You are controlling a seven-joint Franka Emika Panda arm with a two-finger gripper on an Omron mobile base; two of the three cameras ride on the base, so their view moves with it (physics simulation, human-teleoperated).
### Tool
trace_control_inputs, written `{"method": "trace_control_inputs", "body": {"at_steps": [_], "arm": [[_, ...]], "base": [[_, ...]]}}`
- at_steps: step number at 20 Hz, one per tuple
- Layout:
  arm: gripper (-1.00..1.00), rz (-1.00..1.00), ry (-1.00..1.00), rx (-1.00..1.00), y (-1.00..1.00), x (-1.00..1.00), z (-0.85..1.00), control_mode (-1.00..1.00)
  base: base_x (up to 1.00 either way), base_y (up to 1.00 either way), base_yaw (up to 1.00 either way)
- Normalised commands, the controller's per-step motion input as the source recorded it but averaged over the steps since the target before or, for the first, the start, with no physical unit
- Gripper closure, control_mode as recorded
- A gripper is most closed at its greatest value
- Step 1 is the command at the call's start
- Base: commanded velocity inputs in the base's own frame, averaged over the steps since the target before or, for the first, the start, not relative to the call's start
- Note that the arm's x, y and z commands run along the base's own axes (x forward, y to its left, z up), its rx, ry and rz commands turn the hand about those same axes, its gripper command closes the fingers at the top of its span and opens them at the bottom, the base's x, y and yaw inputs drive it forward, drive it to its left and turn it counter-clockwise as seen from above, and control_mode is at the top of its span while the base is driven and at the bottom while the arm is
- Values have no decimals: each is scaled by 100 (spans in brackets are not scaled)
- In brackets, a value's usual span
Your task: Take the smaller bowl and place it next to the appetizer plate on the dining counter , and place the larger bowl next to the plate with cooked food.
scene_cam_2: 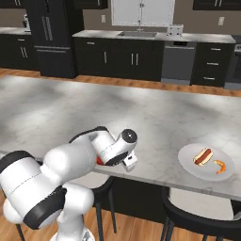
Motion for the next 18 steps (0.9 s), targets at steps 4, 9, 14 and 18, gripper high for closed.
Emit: {"method": "trace_control_inputs", "body": {"at_steps": [4, 9, 14, 18], "arm": [[100, 0, -5, 1, -22, 42, -19, -100], [-100, 0, -6, 0, -17, 27, -19, -100], [-100, 0, -1, 2, -11, 4, -1, -100], [-100, 0, -11, 2, -1, -15, 40, -100]], "base": [[0, 0, 0], [0, 0, 0], [0, 0, 0], [0, 0, 0]]}}
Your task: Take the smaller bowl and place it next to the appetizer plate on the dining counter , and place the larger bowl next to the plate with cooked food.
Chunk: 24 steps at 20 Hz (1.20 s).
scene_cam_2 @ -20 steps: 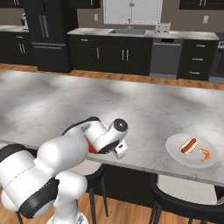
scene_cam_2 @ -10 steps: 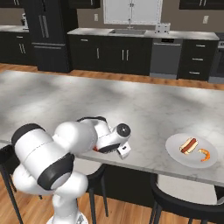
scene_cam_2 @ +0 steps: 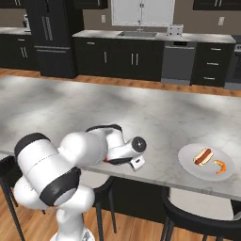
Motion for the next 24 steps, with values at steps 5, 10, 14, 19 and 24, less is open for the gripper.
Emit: {"method": "trace_control_inputs", "body": {"at_steps": [5, 10, 14, 19, 24], "arm": [[-100, 0, -13, 0, 2, -44, 71, -100], [-100, 0, 1, -2, 0, -38, 97, -100], [-100, 0, 16, -1, 0, -39, 99, -100], [-100, 0, 7, -4, 9, -34, 98, -100], [-100, 0, -1, -1, 20, -24, 84, -100]], "base": [[0, 0, 0], [0, 0, 0], [0, 0, 0], [0, 0, 0], [0, 0, 0]]}}
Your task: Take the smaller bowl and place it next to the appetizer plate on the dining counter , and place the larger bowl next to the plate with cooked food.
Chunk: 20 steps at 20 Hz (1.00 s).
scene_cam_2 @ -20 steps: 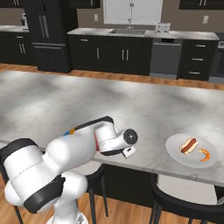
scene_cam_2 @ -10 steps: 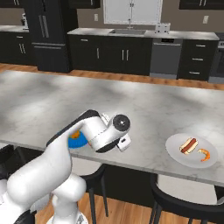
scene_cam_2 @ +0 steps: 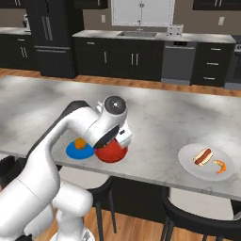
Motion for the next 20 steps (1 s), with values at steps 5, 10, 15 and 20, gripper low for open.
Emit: {"method": "trace_control_inputs", "body": {"at_steps": [5, 10, 15, 20], "arm": [[-100, 0, -24, 0, 27, -64, 62, -100], [-100, 0, -9, 0, 36, -26, 55, -100], [-100, 0, -3, -1, 9, -12, 15, 100], [-100, 0, 0, 0, 0, 0, 0, 100]], "base": [[0, 0, 0], [0, 0, 0], [-71, 1, -1], [-100, -49, -16]]}}
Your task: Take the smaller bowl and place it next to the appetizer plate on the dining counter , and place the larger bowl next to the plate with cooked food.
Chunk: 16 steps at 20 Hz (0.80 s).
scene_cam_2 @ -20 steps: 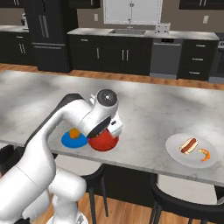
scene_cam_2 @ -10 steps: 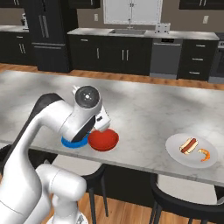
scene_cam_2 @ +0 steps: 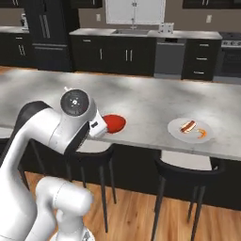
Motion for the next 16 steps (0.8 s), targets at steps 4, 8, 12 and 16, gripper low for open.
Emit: {"method": "trace_control_inputs", "body": {"at_steps": [4, 8, 12, 16], "arm": [[-100, 0, 0, 0, 0, 0, 0, 100], [-100, 0, 0, 0, 0, 0, 0, 100], [-100, 0, 0, 0, 0, 0, 0, 100], [-100, 0, 0, 0, 0, 0, 0, 100]], "base": [[-44, -99, -48], [0, -81, -76], [0, -18, -94], [0, 2, -100]]}}
